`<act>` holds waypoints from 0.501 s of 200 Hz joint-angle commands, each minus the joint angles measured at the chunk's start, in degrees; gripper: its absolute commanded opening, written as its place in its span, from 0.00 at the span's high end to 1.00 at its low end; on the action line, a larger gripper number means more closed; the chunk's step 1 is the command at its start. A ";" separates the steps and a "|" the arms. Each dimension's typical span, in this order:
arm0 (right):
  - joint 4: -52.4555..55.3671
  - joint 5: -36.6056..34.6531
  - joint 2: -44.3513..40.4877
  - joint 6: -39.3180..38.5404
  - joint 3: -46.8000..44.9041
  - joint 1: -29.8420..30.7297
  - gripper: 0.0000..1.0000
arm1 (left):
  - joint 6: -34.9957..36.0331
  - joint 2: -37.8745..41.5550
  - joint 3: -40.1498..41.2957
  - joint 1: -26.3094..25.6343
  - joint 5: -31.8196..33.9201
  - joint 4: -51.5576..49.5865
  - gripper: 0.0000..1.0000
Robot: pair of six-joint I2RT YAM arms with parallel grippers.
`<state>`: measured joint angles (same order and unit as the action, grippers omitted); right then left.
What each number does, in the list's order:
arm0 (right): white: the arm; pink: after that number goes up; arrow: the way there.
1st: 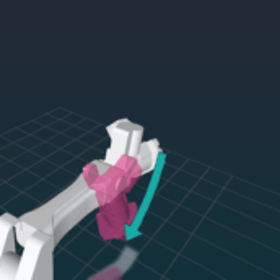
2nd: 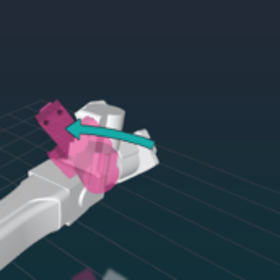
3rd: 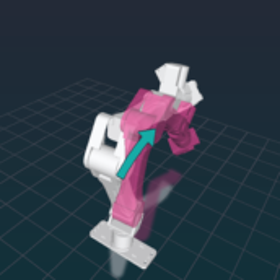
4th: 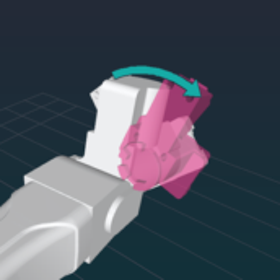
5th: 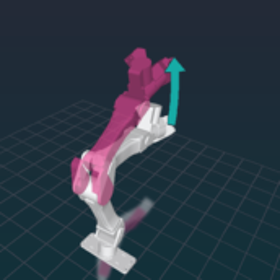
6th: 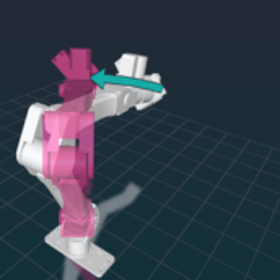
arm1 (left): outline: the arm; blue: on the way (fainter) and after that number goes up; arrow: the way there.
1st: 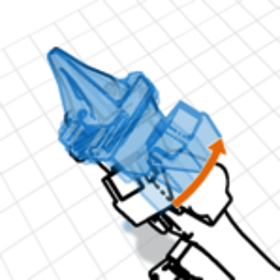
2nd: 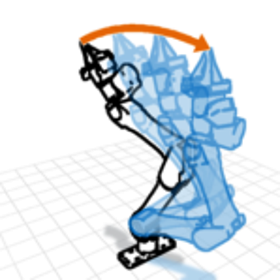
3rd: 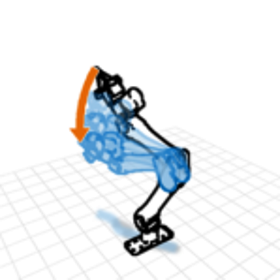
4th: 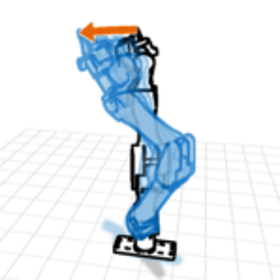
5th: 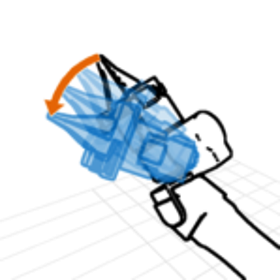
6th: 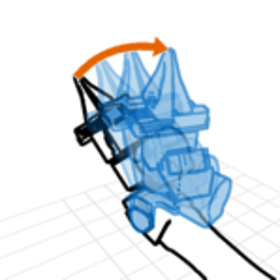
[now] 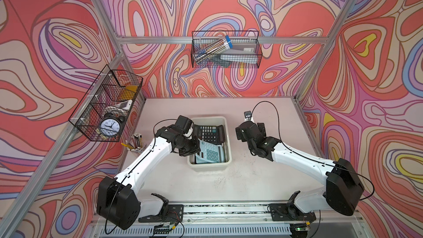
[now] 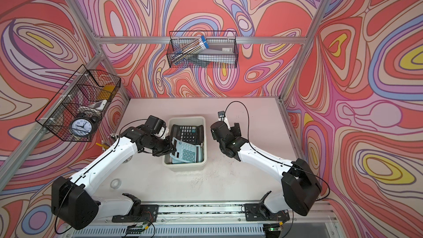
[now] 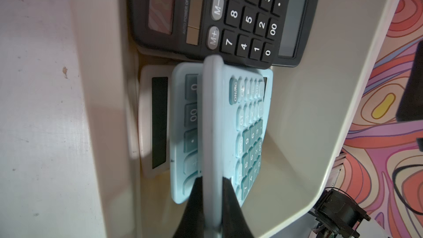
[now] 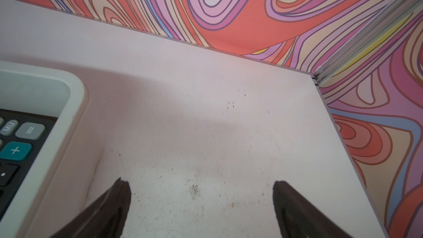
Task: Put the calculator in the storage box
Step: Place the calculator in the storage box.
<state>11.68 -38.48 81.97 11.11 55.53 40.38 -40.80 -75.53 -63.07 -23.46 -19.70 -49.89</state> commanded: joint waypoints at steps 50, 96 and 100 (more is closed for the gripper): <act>1.49 3.55 -0.85 2.41 1.21 -1.01 0.02 | -0.43 -0.23 -3.46 -1.45 9.29 -5.86 0.59; 2.44 7.77 -1.39 3.67 2.12 -1.60 0.02 | 0.67 0.20 -7.37 -1.80 13.06 -8.67 0.46; 2.54 8.22 -1.48 3.88 2.21 -1.62 0.02 | 0.86 0.16 -7.77 -1.82 13.53 -8.93 0.46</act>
<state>13.10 -33.41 81.87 13.34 55.66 39.29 -40.88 -75.90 -67.66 -25.15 -10.52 -55.33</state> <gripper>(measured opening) 0.983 0.528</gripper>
